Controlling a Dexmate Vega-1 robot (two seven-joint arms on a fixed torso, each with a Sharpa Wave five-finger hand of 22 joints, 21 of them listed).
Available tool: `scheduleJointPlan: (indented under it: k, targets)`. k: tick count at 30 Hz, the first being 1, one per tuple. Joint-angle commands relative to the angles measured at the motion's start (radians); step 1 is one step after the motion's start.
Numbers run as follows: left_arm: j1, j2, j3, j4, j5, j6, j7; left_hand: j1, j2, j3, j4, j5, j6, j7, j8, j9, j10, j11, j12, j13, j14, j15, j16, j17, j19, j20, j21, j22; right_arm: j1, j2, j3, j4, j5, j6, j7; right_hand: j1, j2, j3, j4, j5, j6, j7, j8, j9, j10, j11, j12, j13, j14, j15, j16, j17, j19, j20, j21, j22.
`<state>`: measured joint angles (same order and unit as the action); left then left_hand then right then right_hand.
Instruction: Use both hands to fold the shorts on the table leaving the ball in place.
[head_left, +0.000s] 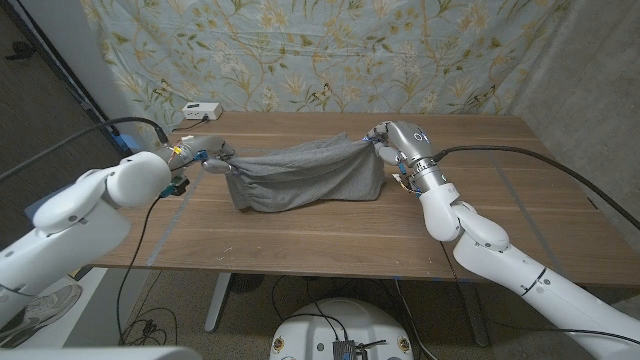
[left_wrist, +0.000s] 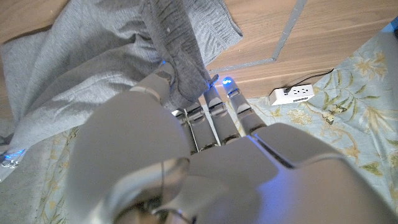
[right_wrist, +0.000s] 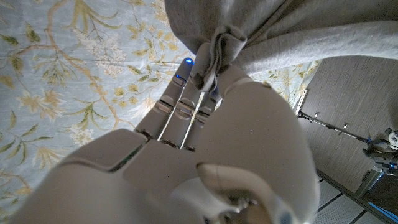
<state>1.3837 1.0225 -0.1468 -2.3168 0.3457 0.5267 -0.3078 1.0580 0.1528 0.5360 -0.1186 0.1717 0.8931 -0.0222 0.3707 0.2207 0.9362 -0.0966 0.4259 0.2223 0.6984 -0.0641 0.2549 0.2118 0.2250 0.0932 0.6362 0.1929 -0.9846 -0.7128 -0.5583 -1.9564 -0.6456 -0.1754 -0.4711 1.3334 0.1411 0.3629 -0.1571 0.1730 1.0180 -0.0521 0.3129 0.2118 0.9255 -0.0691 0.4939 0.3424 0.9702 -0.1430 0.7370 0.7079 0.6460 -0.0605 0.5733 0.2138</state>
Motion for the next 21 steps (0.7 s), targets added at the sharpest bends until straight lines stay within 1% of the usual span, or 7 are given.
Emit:
scheduleJointPlan:
  k: [1, 3, 6, 9, 13, 17, 21]
  targets:
    - [-0.073, 0.114, 0.075, -0.001, -0.106, 0.149, 0.097, 0.035, 0.039, 0.022, 0.016, 0.0, 0.032, 0.03, 0.001, 0.003, 0.077, -0.07, 0.135, 0.164, 0.002, -0.138, -0.003, 0.002, 0.007, 0.005, 0.006, 0.003, 0.169, 0.079, -0.062, 0.208, 0.011, 0.085, -0.04, 0.014, 0.004, 0.005, 0.003, 0.008, 0.003, -0.004, -0.002, 0.002, 0.069, 0.062, -0.004, 0.032, 0.007, -0.087, -0.004, 0.005, -0.003, -0.027, 0.007, -0.001]
    - [-0.083, 0.14, 0.09, -0.003, -0.106, 0.169, 0.107, 0.035, 0.038, 0.022, 0.016, 0.0, 0.031, 0.028, 0.0, 0.003, 0.078, -0.07, 0.136, 0.165, 0.002, -0.138, -0.004, 0.003, 0.007, 0.005, 0.007, 0.003, 0.195, 0.093, -0.076, 0.239, 0.005, 0.092, -0.048, 0.013, 0.005, 0.005, 0.004, 0.008, 0.002, -0.002, -0.003, 0.002, 0.069, 0.063, -0.005, 0.03, 0.007, -0.087, -0.007, 0.005, -0.004, -0.029, 0.009, -0.001]
    - [-0.118, 0.186, 0.134, -0.011, -0.104, 0.218, 0.115, 0.035, 0.038, 0.022, 0.016, 0.0, 0.032, 0.025, -0.001, 0.003, 0.073, -0.068, 0.136, 0.166, -0.001, -0.14, -0.005, 0.003, 0.007, 0.005, 0.007, 0.003, 0.233, 0.111, -0.097, 0.281, -0.001, 0.102, -0.054, 0.012, 0.005, 0.005, 0.005, 0.007, 0.002, -0.002, -0.004, 0.003, 0.069, 0.063, -0.007, 0.029, 0.006, -0.086, -0.011, 0.006, -0.005, -0.029, 0.011, -0.002]
    - [-0.169, 0.235, 0.203, -0.019, -0.091, 0.272, 0.125, 0.034, 0.038, 0.022, 0.017, 0.0, 0.03, 0.023, -0.003, 0.003, 0.073, -0.068, 0.137, 0.168, -0.004, -0.141, -0.007, 0.003, 0.007, 0.004, 0.008, 0.003, 0.271, 0.128, -0.117, 0.321, -0.007, 0.111, -0.056, 0.012, 0.006, 0.006, 0.005, 0.007, 0.003, -0.002, -0.004, 0.003, 0.069, 0.064, -0.008, 0.029, 0.006, -0.087, -0.014, 0.007, -0.006, -0.029, 0.013, -0.002]
    - [-0.267, 0.29, 0.335, -0.028, -0.043, 0.347, 0.137, 0.033, 0.037, 0.022, 0.019, -0.001, 0.031, 0.02, -0.003, 0.003, 0.073, -0.07, 0.139, 0.17, -0.003, -0.142, -0.008, 0.003, 0.006, 0.005, 0.009, 0.003, 0.321, 0.152, -0.142, 0.373, -0.015, 0.118, -0.062, 0.011, 0.007, 0.006, 0.006, 0.007, 0.003, -0.003, -0.005, 0.003, 0.069, 0.062, -0.009, 0.029, 0.007, -0.087, -0.017, 0.008, -0.007, -0.031, 0.016, -0.003]
    - [-0.365, 0.31, 0.465, -0.028, 0.028, 0.403, 0.134, 0.033, 0.037, 0.022, 0.02, -0.001, 0.035, 0.018, -0.003, 0.003, 0.072, -0.073, 0.14, 0.172, -0.004, -0.144, -0.009, 0.004, 0.006, 0.005, 0.01, 0.003, 0.367, 0.172, -0.168, 0.426, -0.02, 0.124, -0.064, 0.011, 0.006, 0.006, 0.005, 0.007, 0.003, -0.005, -0.006, 0.003, 0.071, 0.061, -0.009, 0.029, 0.008, -0.087, -0.02, 0.009, -0.006, -0.031, 0.019, -0.003]
    - [-0.409, 0.303, 0.518, -0.013, 0.044, 0.415, 0.145, 0.032, 0.036, 0.023, 0.02, -0.001, 0.036, 0.014, -0.004, 0.003, 0.071, -0.074, 0.141, 0.173, -0.003, -0.145, -0.01, 0.003, 0.006, 0.005, 0.011, 0.003, 0.407, 0.193, -0.19, 0.477, -0.018, 0.13, -0.067, 0.01, 0.007, 0.006, 0.006, 0.007, 0.005, -0.006, -0.006, 0.003, 0.071, 0.061, -0.011, 0.029, 0.01, -0.087, -0.022, 0.01, -0.007, -0.032, 0.022, -0.004]
